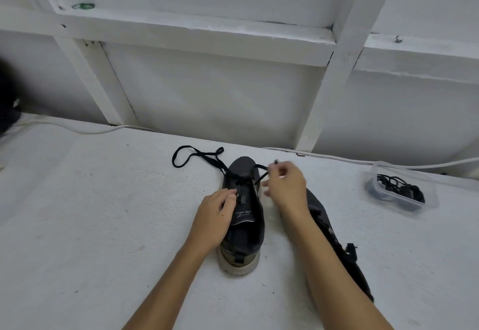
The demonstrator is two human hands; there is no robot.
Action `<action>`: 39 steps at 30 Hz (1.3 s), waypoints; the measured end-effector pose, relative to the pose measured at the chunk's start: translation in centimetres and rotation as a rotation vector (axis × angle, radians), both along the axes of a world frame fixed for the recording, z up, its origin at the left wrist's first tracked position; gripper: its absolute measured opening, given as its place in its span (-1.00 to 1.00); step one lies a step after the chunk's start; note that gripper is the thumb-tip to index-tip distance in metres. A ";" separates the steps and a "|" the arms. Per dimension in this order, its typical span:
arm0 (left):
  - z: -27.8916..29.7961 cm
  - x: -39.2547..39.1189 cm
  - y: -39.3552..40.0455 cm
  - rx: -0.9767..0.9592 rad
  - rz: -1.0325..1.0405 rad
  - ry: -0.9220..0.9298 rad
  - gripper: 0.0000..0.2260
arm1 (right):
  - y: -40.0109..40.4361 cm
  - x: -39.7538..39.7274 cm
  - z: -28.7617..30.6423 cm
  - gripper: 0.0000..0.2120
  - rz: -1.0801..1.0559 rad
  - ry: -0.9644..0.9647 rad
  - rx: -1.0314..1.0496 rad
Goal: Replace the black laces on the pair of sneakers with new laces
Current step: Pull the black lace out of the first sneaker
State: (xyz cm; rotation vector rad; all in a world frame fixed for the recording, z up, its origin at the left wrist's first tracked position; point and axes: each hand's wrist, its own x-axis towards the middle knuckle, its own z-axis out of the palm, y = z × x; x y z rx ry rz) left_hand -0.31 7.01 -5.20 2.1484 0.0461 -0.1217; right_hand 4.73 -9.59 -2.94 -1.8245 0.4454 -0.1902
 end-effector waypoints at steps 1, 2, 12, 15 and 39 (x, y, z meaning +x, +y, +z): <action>0.0 0.0 0.0 -0.005 0.000 0.003 -0.67 | -0.7 0.2 0.6 -0.84 -0.138 -0.060 0.088; 0.0 0.0 0.0 -0.008 0.001 0.005 -0.67 | -1.3 0.4 1.1 -0.83 -0.231 -0.082 0.158; 0.2 -0.1 0.0 0.005 -0.002 -0.002 -0.68 | 0.0 -0.5 -0.3 -0.80 0.049 0.026 -0.009; 0.1 -0.1 -0.1 -0.015 0.001 -0.005 -0.68 | -2.1 0.6 1.3 -0.80 -0.300 -0.108 0.264; 0.4 0.1 -0.1 0.010 -0.008 -0.021 -0.69 | 0.0 -0.2 0.3 -0.81 0.097 0.156 0.127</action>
